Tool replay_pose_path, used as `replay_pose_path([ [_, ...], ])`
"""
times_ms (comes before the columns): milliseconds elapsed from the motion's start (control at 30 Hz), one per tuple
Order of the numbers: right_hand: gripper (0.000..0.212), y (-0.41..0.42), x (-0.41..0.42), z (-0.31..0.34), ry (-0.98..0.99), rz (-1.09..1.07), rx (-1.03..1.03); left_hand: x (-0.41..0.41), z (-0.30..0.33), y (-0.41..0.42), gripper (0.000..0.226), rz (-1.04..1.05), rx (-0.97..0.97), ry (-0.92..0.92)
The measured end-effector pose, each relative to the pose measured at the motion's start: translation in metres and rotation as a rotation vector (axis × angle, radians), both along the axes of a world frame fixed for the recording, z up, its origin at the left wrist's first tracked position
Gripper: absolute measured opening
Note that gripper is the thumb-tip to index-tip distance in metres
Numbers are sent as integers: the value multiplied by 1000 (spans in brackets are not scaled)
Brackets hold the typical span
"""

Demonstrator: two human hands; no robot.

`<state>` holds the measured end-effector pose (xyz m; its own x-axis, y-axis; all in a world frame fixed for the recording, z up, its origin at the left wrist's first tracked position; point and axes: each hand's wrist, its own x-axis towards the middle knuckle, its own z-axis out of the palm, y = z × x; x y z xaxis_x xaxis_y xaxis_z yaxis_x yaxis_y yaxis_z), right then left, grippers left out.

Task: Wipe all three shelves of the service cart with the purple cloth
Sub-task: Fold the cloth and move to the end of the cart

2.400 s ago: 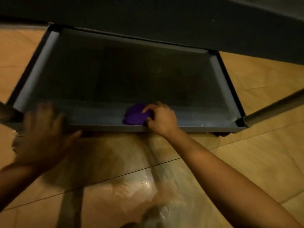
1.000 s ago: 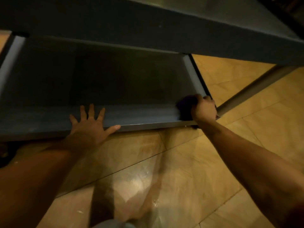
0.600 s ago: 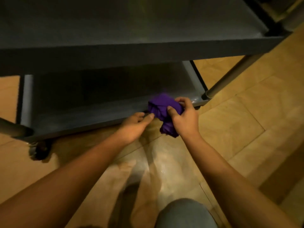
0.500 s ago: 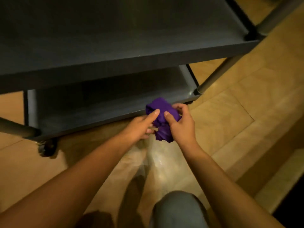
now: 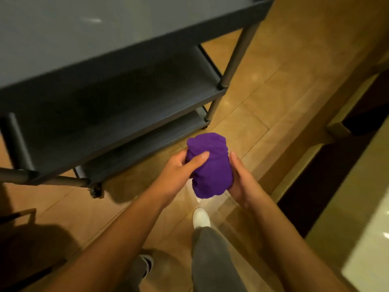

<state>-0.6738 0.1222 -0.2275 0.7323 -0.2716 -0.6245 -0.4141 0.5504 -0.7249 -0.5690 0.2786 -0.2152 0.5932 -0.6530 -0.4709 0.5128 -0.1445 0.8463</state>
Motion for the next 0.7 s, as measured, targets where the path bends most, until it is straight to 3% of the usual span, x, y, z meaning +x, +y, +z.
replay_pose_path([
  [67, 67, -9, -10, 42, -72, 74, 60, -5, 50, -6, 34, -59, 33, -84],
  [200, 69, -27, -20, 124, -90, 158, -157, -22, 143, -25, 40, -1, 101, -261],
  [333, 35, -53, -18, 204, -111, 168, -370, -33, 212, -44, 58, 94, 132, -114],
  [433, 43, -71, -16, 248, -100, 108, -481, -35, 245, -56, 71, 82, 6, 13],
  [500, 45, -80, -15, 272, -169, 74, -518, -29, 262, -62, 82, 24, -17, -99],
  [567, 35, -89, -11, 294, -233, 83, -544, -19, 284, -72, 62, -57, -10, -270],
  [633, 24, -96, -6, 306, -280, 112, -595, -10, 300, -83, 35, -104, -8, -349],
  [700, 24, -104, 3, 315, -334, 89, -616, -1, 309, -94, 23, -84, -7, -414],
])
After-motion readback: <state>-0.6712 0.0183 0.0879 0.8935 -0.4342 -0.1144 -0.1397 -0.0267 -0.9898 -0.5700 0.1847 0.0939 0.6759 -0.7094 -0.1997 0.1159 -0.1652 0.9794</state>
